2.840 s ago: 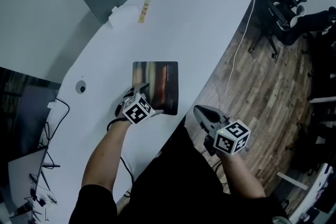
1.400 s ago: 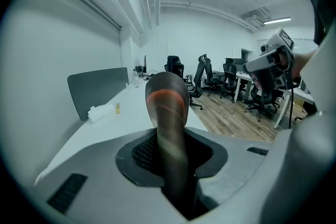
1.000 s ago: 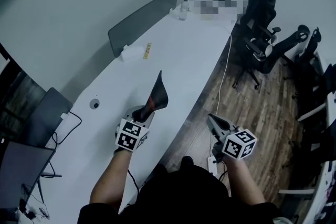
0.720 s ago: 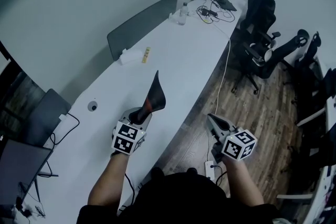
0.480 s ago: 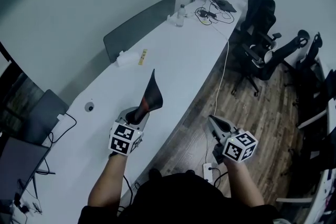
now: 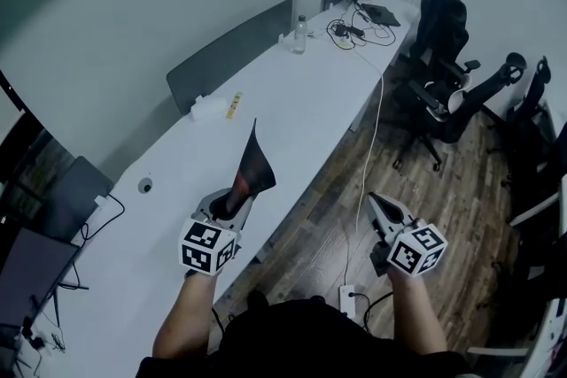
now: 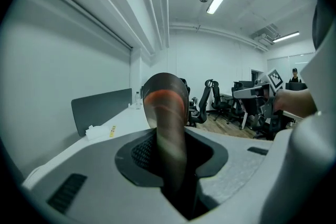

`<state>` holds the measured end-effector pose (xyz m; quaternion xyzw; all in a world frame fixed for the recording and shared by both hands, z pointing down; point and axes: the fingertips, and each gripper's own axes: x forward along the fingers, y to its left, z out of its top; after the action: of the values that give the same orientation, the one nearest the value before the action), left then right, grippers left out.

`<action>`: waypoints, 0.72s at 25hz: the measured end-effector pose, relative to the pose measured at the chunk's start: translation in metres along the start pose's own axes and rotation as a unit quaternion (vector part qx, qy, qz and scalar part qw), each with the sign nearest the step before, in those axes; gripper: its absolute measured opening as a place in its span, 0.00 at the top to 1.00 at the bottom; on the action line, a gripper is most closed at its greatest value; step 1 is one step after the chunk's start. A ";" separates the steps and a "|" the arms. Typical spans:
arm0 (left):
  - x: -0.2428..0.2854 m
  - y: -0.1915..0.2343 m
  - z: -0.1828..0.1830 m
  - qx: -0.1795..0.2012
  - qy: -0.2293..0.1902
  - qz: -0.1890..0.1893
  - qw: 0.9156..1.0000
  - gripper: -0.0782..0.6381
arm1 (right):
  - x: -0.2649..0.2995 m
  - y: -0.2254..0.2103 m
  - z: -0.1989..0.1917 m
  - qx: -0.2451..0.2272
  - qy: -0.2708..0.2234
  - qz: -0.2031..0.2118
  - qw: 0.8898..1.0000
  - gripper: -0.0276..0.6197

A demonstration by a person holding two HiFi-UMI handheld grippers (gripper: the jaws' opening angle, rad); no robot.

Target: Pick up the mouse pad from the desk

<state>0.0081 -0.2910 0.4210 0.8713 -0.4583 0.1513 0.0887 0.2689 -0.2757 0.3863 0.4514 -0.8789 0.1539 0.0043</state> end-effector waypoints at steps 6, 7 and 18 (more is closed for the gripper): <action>0.002 -0.024 0.008 -0.010 -0.009 -0.008 1.000 0.73 | -0.026 -0.002 0.025 -0.009 -0.042 0.030 0.999 0.95; 0.000 -0.026 0.009 -0.011 -0.012 -0.008 1.000 0.73 | -0.028 0.001 0.028 -0.016 -0.047 0.038 0.998 0.95; -0.007 -0.029 0.022 -0.006 -0.032 0.013 0.999 0.73 | -0.037 0.015 0.035 -0.023 -0.088 0.032 0.995 0.95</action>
<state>0.0323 -0.2760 0.3974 0.8694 -0.4727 0.1214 0.0769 0.2835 -0.2478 0.3436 0.4344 -0.8933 0.0937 -0.0680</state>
